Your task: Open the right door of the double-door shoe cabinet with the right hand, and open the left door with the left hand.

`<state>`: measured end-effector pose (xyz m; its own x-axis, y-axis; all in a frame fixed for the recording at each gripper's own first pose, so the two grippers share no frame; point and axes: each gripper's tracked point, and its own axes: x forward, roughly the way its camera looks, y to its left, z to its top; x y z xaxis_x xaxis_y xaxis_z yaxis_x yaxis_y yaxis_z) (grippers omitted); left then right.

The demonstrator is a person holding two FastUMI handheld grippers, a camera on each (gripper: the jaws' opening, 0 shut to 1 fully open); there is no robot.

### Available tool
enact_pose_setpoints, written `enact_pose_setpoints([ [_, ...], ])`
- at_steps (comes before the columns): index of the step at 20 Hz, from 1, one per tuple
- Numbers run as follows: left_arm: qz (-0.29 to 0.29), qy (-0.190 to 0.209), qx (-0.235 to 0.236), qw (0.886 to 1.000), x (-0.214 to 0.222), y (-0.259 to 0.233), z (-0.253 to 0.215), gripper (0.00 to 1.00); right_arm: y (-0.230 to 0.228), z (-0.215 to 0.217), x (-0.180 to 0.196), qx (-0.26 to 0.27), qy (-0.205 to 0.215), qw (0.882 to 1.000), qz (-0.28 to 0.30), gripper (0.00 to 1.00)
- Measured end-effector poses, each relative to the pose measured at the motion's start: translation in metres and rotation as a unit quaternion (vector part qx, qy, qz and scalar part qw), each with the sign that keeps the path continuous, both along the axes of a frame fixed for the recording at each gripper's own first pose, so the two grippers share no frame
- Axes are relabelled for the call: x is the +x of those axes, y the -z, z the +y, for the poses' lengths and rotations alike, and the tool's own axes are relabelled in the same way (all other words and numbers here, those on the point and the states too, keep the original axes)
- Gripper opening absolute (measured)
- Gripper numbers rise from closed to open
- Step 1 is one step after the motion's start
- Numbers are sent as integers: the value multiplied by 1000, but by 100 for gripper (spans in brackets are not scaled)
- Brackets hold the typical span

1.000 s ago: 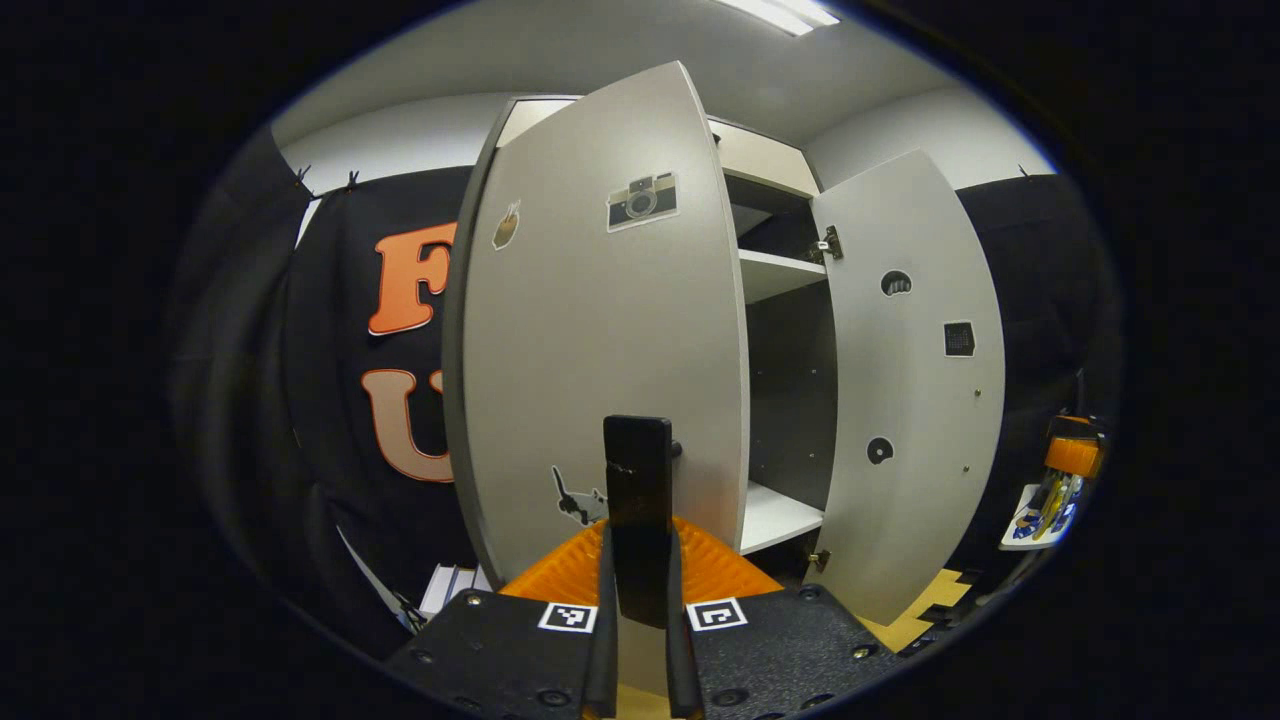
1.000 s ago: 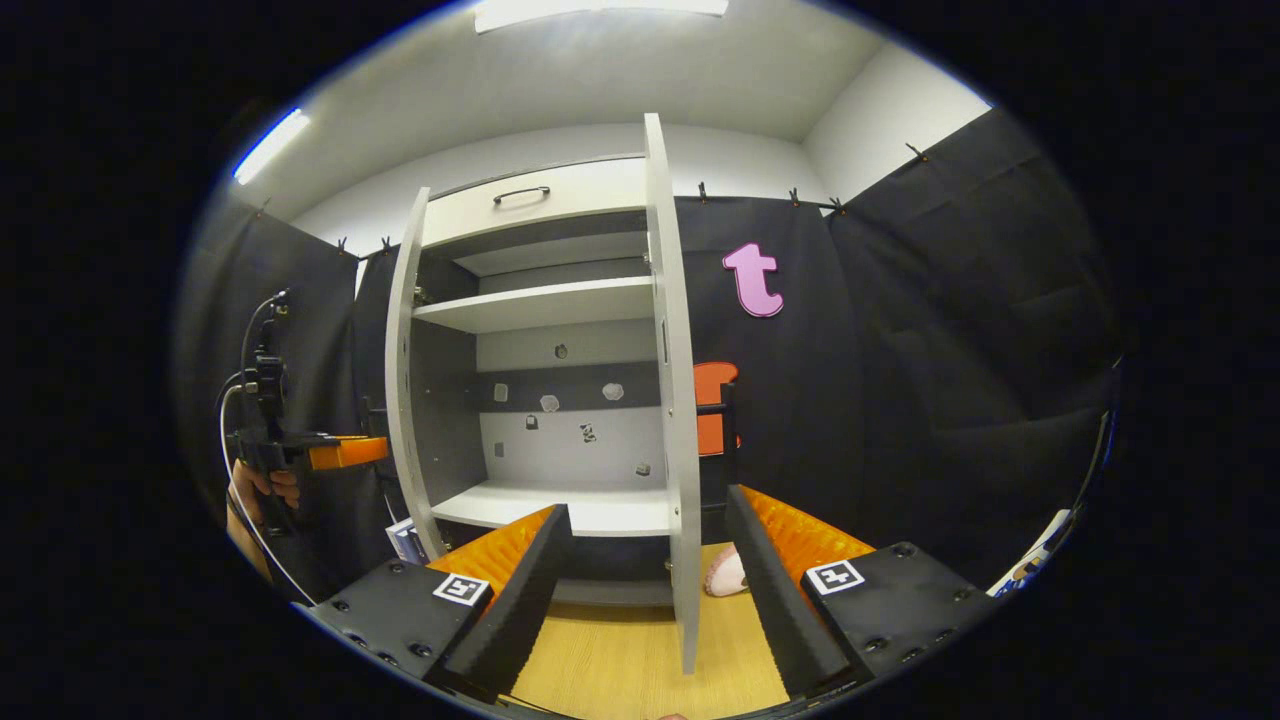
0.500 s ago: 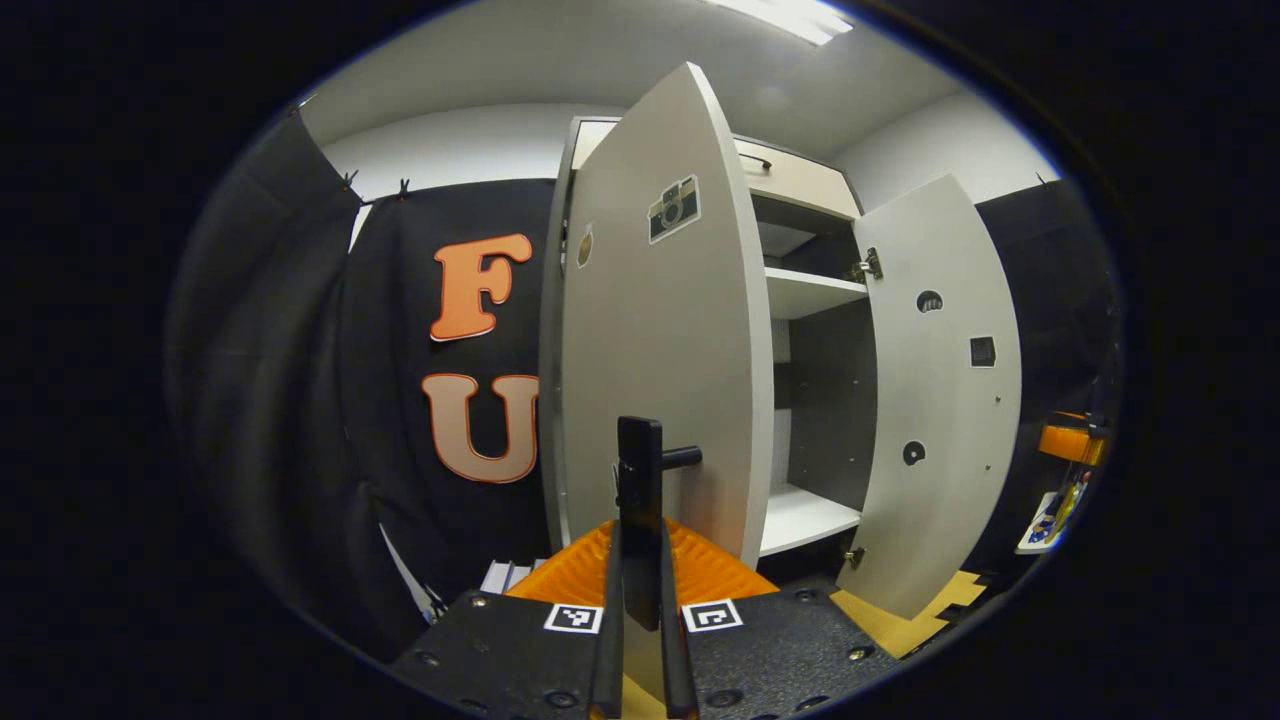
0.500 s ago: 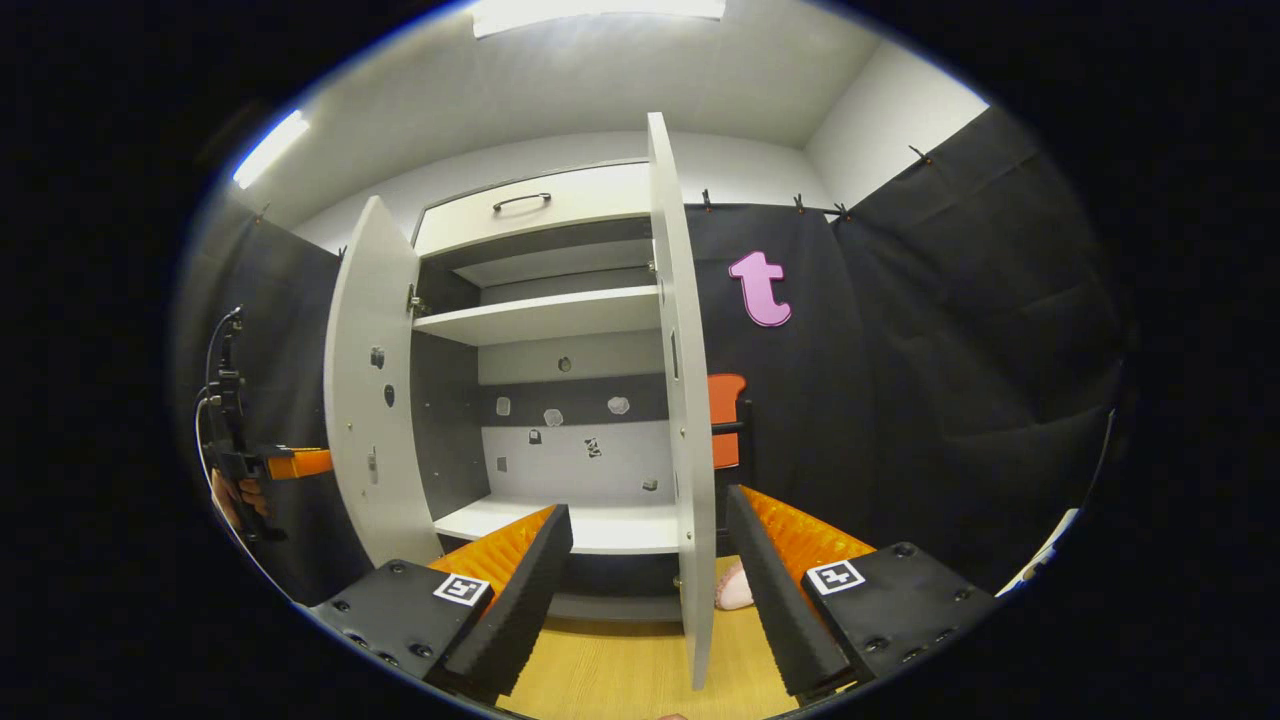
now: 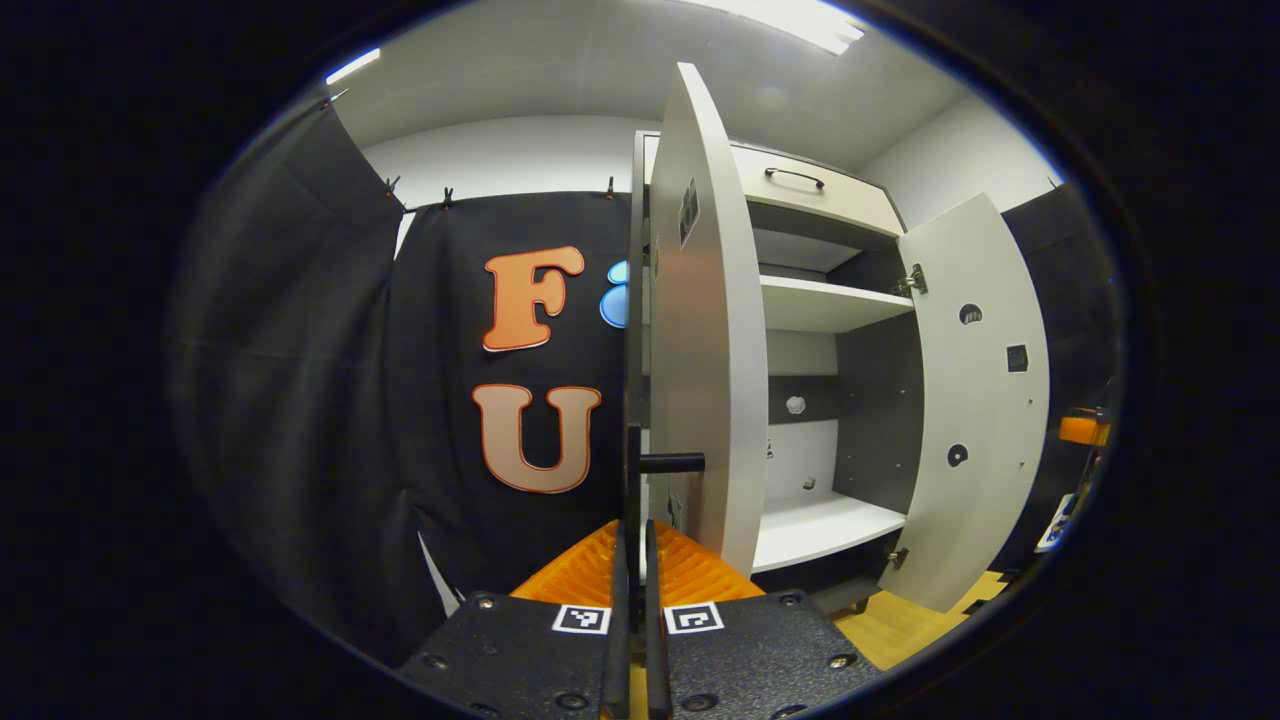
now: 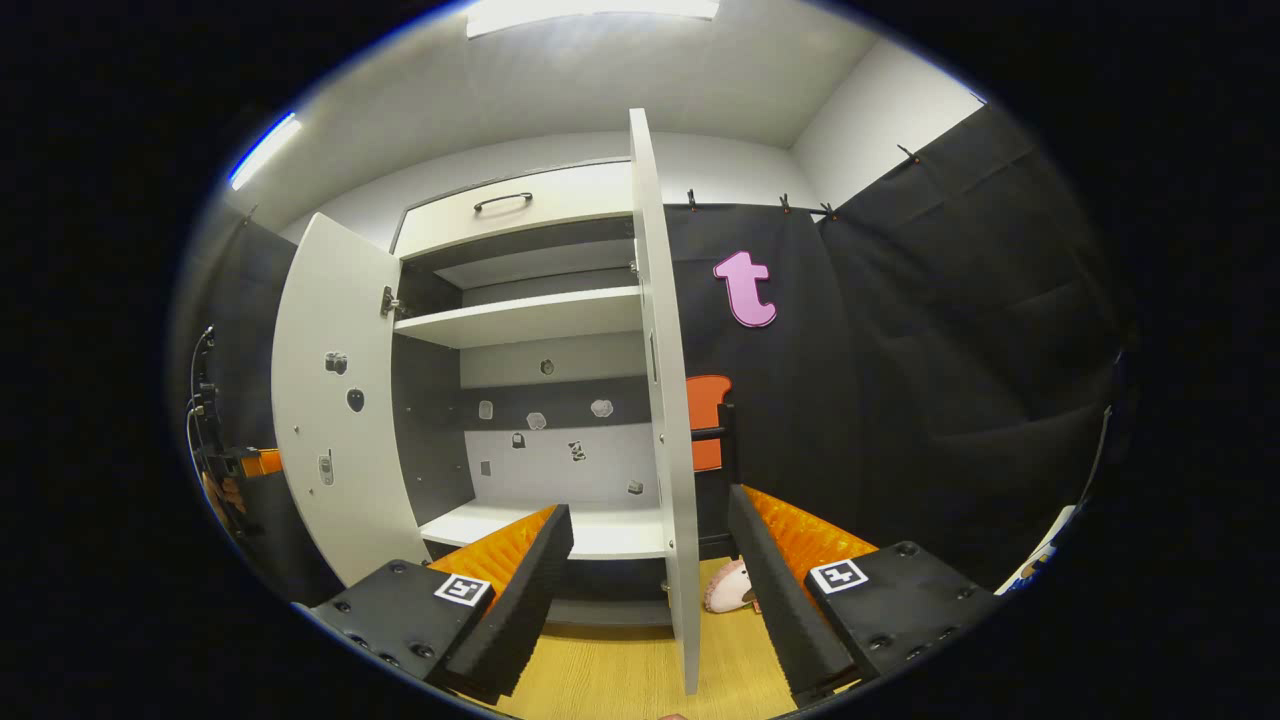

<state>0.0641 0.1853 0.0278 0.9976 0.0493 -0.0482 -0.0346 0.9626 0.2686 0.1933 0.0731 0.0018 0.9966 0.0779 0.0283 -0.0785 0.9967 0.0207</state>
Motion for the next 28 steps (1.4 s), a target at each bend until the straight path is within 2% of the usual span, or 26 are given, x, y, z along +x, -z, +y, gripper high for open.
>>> enact_pose_setpoints([
  [2,1,20,-19,1000,1,-1,-4,1,0,-4,-2,-2,6,1000,1,100],
  [3,-1,23,-20,1000,2,-2,-3,3,-1,-4,-3,-2,9,1000,1,100],
  [4,-1,25,-20,999,4,-3,-2,3,-1,-4,-3,-2,10,1000,0,93],
  [5,0,26,-19,999,3,-3,-1,3,-3,-3,-5,-1,9,1000,-2,100],
  [7,-4,22,-15,1000,-3,-6,-2,7,-4,-3,-8,0,8,1000,-4,100],
  [8,-6,17,-14,1000,-8,-8,-3,3,-5,-5,-9,2,10,1000,-4,100],
  [10,-16,8,-14,1000,-21,-16,-6,7,-11,-8,-11,7,13,1000,-8,100],
  [11,-22,6,-17,1000,-29,-22,-11,1,-15,-6,-12,10,10,1000,-12,100],
  [12,-28,11,-23,999,-36,-26,-22,1,-16,-4,-13,12,5,1000,-12,100],
  [14,-37,40,-53,997,-50,-27,-57,1,-15,-3,-16,10,-12,1000,-8,93],
  [15,-36,61,-73,995,-57,-23,-78,1,-17,-4,-16,11,-16,1000,-12,100],
  [17,-25,88,-96,991,-63,-10,-114,0,-19,-8,-17,14,-25,1000,-11,100],
  [21,-15,122,-107,987,-67,7,-171,1,-21,-17,-28,6,-39,999,-5,100],
  [22,-14,123,-109,986,-66,12,-180,1,-18,-25,-29,-6,-31,1000,0,92],
  [23,-14,124,-111,986,-64,18,-188,1,-15,-30,-31,-18,-25,1000,4,92],
  [24,-13,123,-114,986,-64,23,-195,1,-14,-31,-33,-27,-26,999,5,100],
  [26,-7,113,-109,988,-58,33,-208,2,-10,-25,-34,-33,-36,999,13,100],
  [27,-9,105,-100,989,-57,36,-211,3,-7,-25,-36,-34,-38,999,20,93],
  [28,-12,97,-90,991,-55,37,-214,4,-5,-22,-36,-34,-42,998,22,93],
])
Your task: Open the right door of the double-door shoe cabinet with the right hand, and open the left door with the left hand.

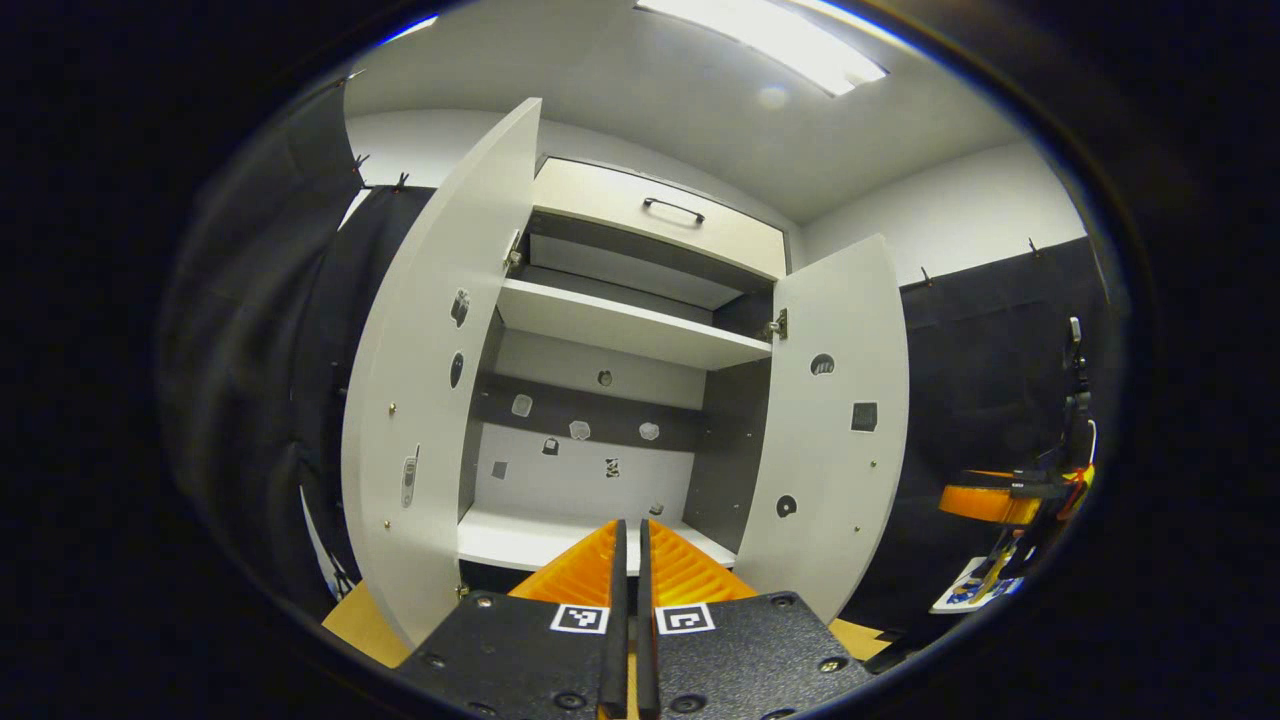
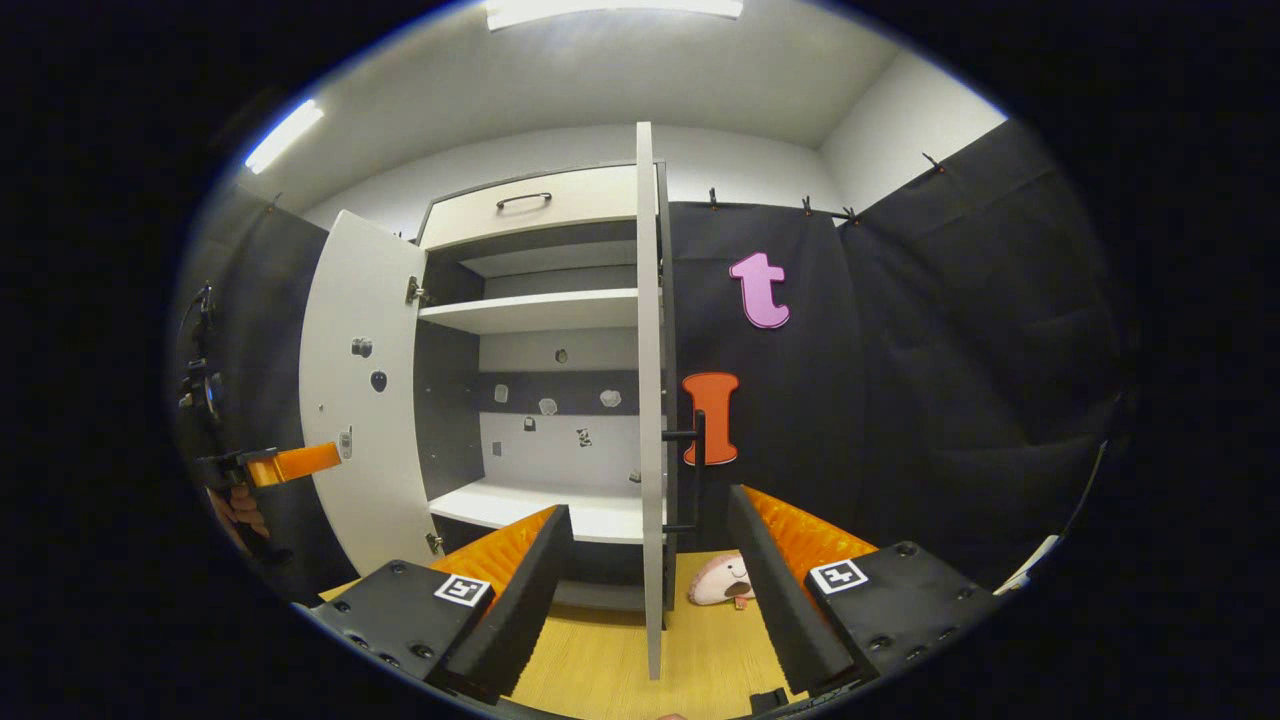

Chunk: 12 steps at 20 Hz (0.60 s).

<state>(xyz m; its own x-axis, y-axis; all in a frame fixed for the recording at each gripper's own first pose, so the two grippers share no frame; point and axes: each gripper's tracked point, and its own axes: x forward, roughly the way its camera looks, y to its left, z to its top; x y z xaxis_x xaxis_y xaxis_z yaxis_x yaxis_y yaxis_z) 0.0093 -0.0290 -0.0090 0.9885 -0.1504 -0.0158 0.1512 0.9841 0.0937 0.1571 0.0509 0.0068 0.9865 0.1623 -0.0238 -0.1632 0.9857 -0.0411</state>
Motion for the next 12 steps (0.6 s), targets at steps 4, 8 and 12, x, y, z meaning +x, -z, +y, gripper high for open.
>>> enact_pose_setpoints([
  [4,-13,-9,23,1000,-3,5,-20,34,2,13,-5,10,-24,1000,8,100],
  [8,-16,1,16,1000,-6,9,-32,72,-2,18,-12,15,-32,999,3,100],
  [12,-10,-24,3,1000,-5,11,-17,94,-5,23,-18,17,-36,999,-4,100],
])
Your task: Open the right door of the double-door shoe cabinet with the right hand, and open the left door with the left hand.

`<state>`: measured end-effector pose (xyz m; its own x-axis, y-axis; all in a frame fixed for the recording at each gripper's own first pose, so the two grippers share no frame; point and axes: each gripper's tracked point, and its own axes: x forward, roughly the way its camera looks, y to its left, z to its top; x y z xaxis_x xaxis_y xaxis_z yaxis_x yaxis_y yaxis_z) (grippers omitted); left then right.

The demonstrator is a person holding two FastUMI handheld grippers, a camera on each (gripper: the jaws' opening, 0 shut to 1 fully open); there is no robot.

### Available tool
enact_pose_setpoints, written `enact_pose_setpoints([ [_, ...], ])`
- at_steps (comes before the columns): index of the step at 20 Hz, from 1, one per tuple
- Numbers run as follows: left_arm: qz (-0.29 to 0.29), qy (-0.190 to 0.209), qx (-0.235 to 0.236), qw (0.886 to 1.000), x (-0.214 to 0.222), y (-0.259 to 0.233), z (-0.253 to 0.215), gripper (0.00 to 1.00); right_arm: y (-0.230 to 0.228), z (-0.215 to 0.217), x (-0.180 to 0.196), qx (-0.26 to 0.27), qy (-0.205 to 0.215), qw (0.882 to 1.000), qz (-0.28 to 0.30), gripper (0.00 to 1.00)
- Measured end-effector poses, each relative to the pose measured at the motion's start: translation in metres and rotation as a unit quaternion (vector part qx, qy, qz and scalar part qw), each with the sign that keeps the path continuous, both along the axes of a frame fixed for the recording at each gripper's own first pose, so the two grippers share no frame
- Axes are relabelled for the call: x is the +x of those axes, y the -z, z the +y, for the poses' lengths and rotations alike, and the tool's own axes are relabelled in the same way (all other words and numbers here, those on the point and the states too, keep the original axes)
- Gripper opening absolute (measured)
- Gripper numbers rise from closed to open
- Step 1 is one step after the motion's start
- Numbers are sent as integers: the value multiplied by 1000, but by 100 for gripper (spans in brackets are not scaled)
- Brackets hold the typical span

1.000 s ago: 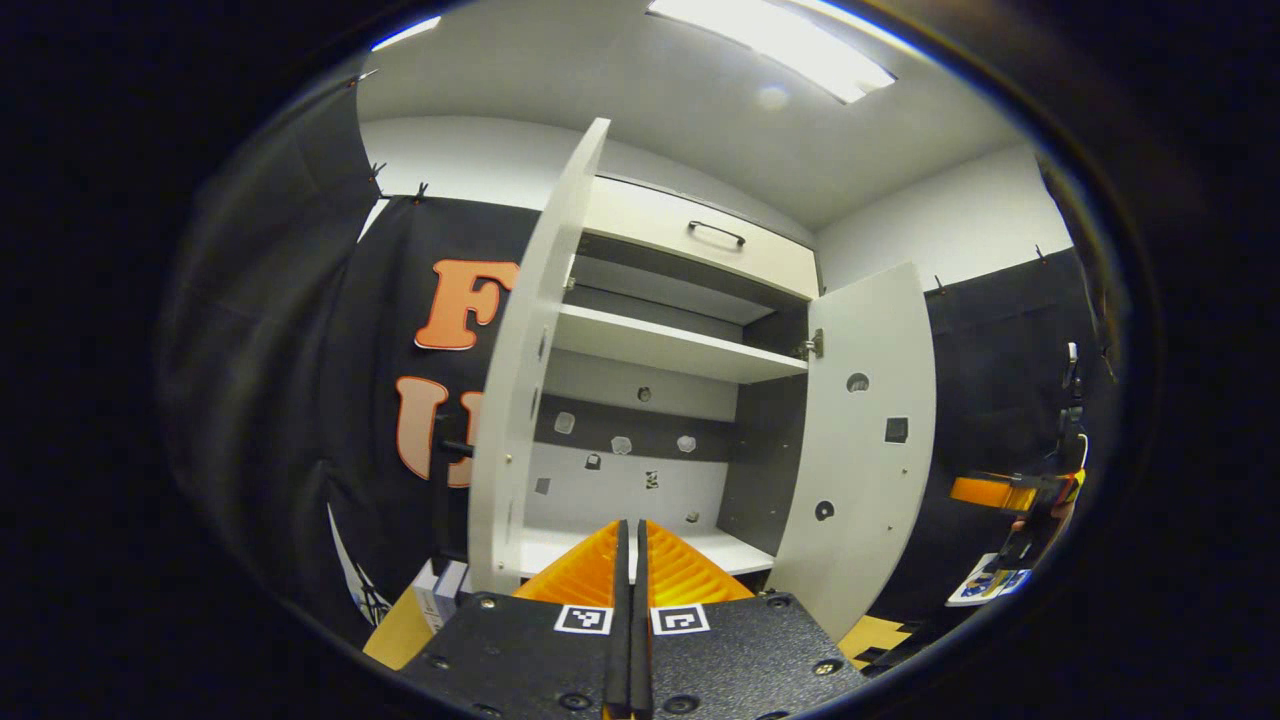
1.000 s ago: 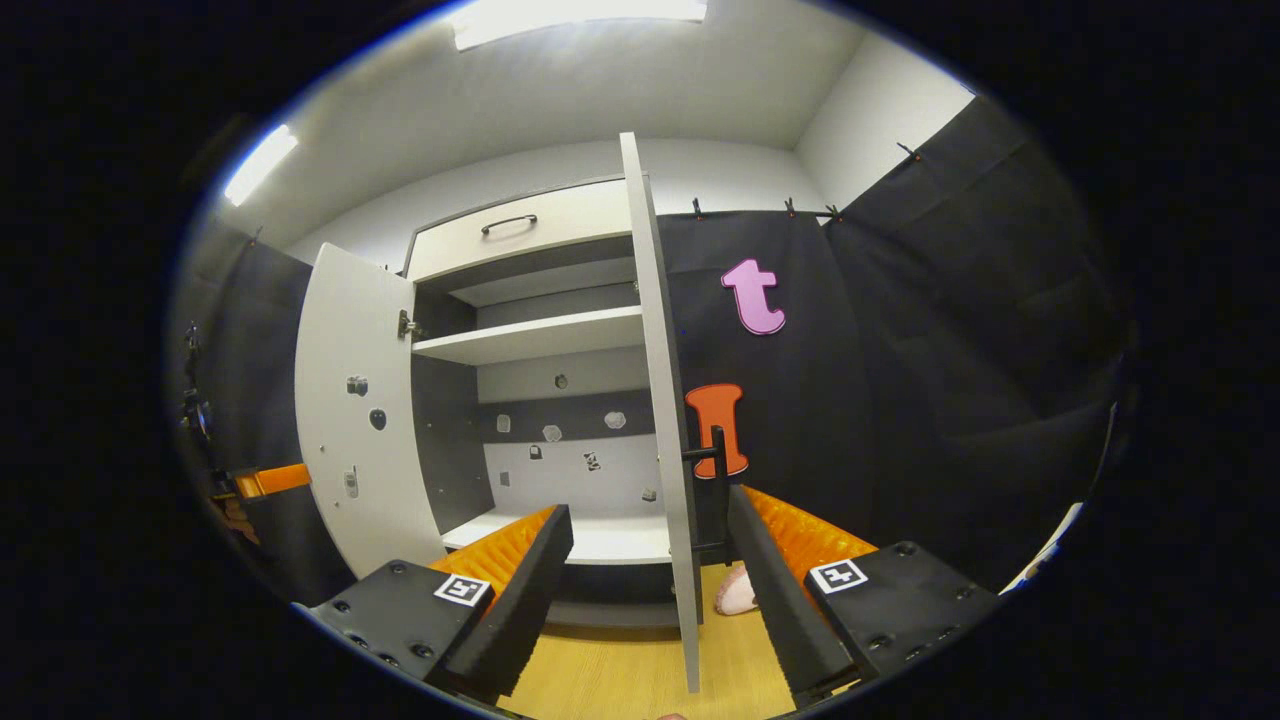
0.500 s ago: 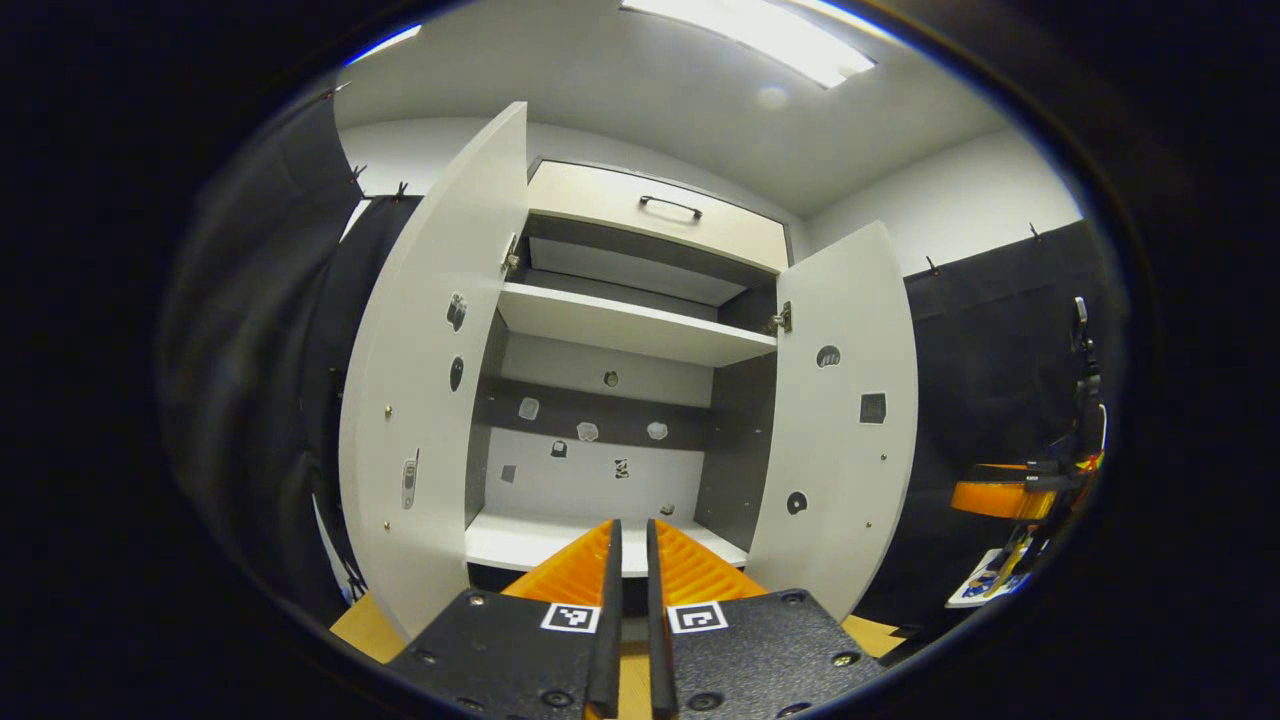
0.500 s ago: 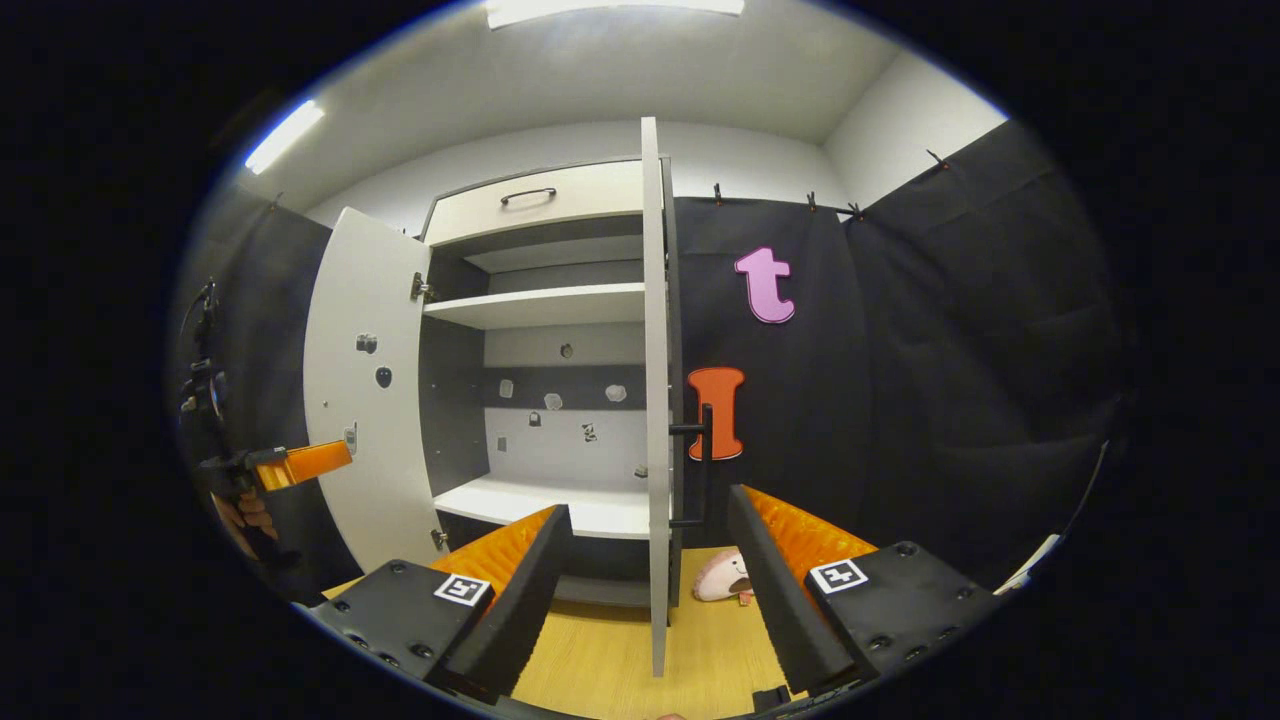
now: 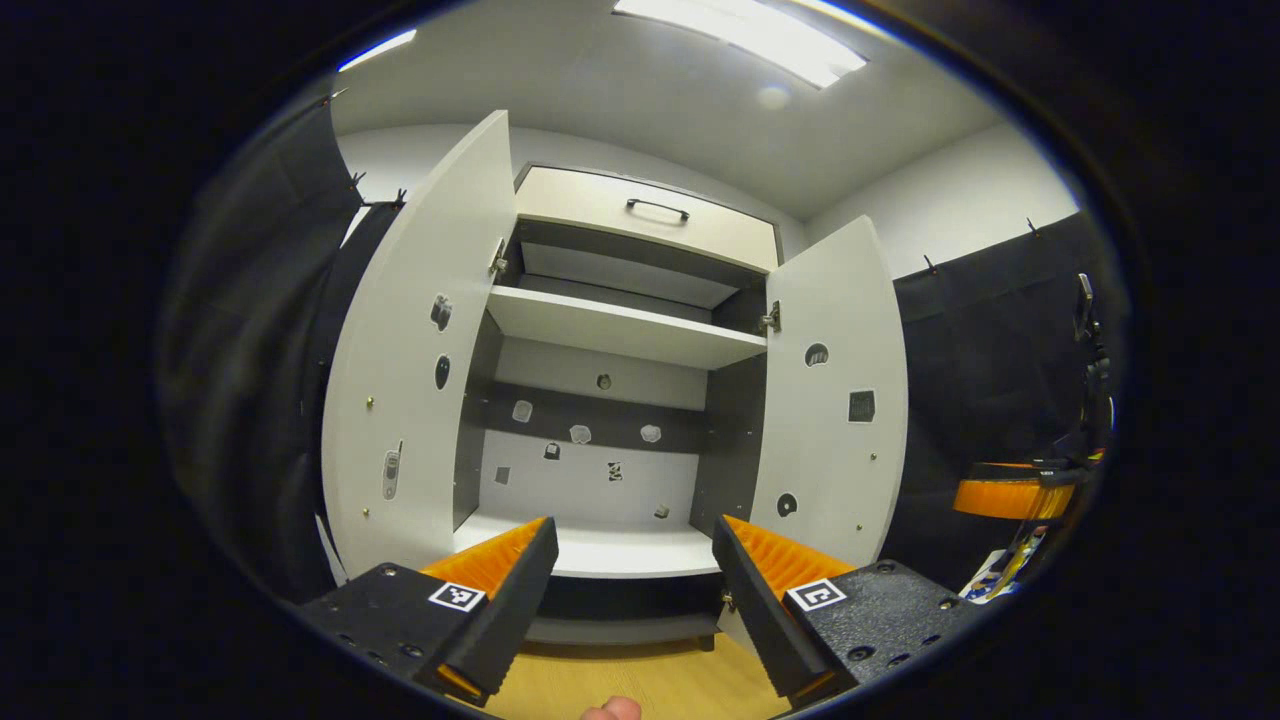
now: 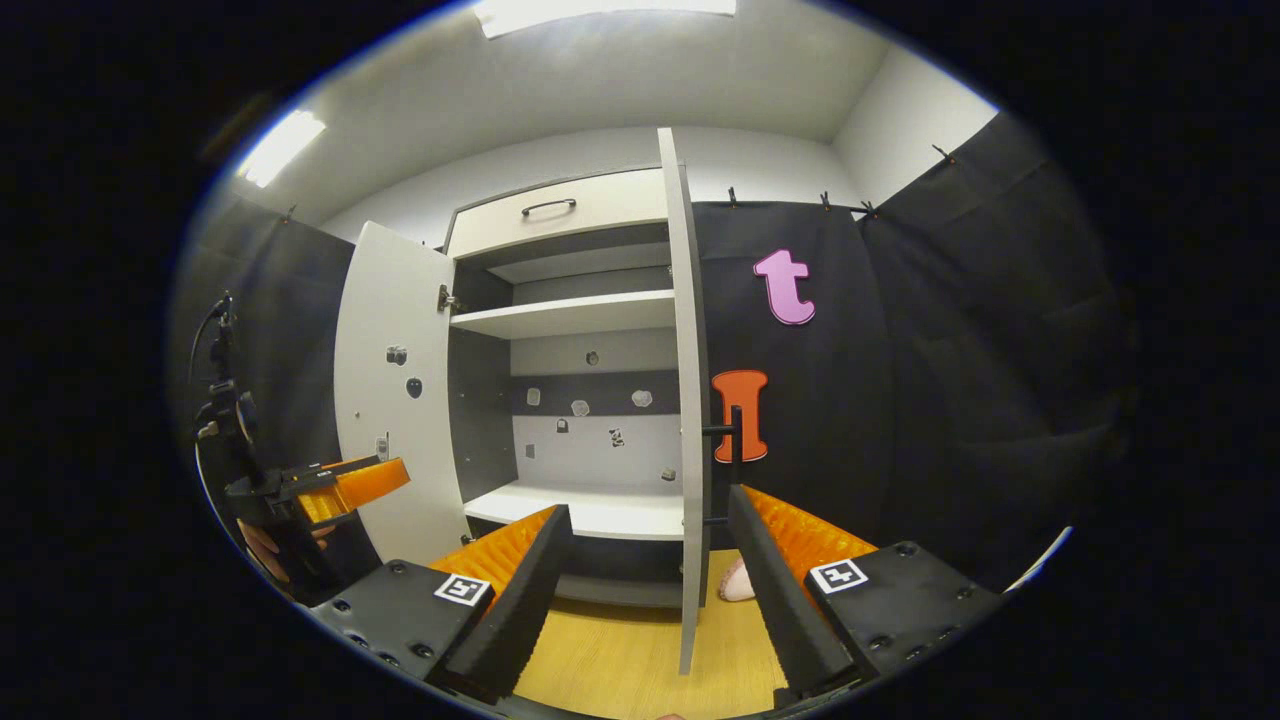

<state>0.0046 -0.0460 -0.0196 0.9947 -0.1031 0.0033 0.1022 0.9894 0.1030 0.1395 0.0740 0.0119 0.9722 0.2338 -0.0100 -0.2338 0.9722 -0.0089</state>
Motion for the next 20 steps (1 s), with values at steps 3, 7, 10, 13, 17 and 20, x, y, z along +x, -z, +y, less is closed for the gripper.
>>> enact_pose_setpoints([
  [3,-2,-17,-1,1000,-1,1,11,94,4,1,-1,-2,-1,1000,4,100],
  [7,-9,-22,-4,1000,-6,-3,16,94,10,5,0,1,-4,1000,14,100],
  [10,-13,-23,5,1000,-5,-6,16,94,13,8,2,4,-6,1000,17,100],
  [13,-13,-20,8,1000,-5,-6,13,94,15,8,3,7,-4,1000,19,100],
  [17,-14,-19,10,1000,-3,-7,13,94,14,8,5,7,-3,1000,19,93],
  [20,-15,-17,7,1000,-1,-6,13,94,12,8,6,6,-2,1000,16,93],
])
